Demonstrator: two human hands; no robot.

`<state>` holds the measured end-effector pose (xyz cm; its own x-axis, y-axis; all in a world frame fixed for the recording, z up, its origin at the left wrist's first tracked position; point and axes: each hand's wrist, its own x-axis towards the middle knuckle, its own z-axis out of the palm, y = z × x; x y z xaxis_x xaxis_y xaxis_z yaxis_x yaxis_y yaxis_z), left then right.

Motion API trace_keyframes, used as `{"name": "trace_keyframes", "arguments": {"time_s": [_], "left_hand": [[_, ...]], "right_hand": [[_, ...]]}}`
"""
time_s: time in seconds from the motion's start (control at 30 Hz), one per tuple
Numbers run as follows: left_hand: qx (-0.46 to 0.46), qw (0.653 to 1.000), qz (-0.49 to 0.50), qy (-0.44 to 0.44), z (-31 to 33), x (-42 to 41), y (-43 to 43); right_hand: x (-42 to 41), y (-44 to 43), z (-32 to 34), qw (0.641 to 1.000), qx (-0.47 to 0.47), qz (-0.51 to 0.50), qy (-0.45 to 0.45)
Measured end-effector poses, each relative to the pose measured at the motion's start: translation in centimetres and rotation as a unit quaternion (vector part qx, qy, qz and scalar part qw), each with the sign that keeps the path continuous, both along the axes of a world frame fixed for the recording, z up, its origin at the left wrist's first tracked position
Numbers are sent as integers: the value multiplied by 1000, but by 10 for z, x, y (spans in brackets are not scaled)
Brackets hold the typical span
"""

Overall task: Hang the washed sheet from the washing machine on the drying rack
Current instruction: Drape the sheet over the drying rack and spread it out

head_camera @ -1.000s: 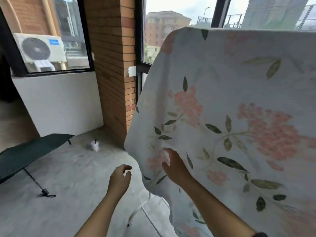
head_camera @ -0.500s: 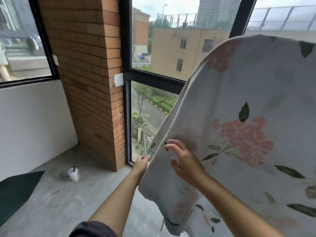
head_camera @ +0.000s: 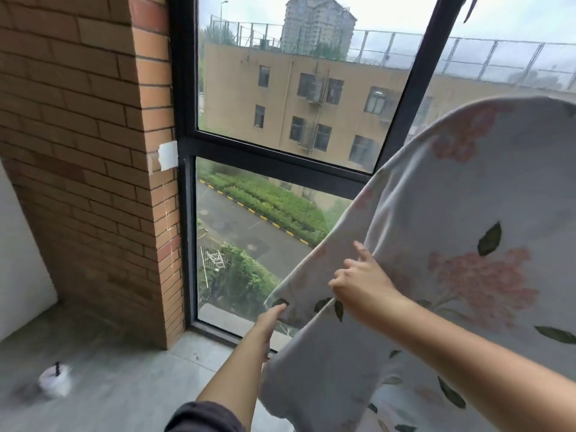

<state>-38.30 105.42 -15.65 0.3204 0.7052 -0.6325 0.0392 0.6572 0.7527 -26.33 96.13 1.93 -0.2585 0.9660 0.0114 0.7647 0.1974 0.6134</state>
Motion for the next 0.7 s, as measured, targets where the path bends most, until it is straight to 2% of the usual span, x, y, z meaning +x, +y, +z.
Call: {"name": "trace_keyframes", "arguments": {"time_s": [0.13, 0.2, 0.27, 0.37, 0.4, 0.43, 0.47, 0.5, 0.57, 0.6, 0.63, 0.7], "left_hand": [[-30, 996, -45, -67, -6, 10, 26], [-10, 992, -77, -96, -5, 7, 34], [-5, 986, -153, -73, 2, -4, 36], [-32, 947, -317, -50, 21, -25, 30], [-28, 955, -292, -46, 19, -31, 28], [-7, 956, -285, -70, 13, -42, 23], [-5, 945, -299, -132, 13, -59, 17], [65, 929, -330, -155, 32, -80, 7], [102, 908, -399, -81, 47, -83, 7], [65, 928, -352, -104, 69, -80, 8], [42, 929, -330, -159, 89, -81, 9], [57, 895, -336, -289, 114, -95, 19]], "right_hand": [[13, 0, -22, 995, 76, 34, 59], [13, -3, -17, 983, 130, 59, 115], [13, -2, -1, 963, 196, 73, 170], [2, 8, 38, 930, 270, 74, 239], [-1, 12, 51, 921, 290, 71, 251], [-4, 18, 64, 912, 308, 61, 264], [-6, 23, 74, 902, 326, 44, 281], [-8, 26, 84, 889, 342, 24, 303], [-13, 34, 99, 867, 361, -15, 343], [-16, 37, 105, 859, 369, -33, 355], [-20, 40, 111, 853, 373, -45, 361], [-26, 45, 122, 849, 377, -70, 363]]}}
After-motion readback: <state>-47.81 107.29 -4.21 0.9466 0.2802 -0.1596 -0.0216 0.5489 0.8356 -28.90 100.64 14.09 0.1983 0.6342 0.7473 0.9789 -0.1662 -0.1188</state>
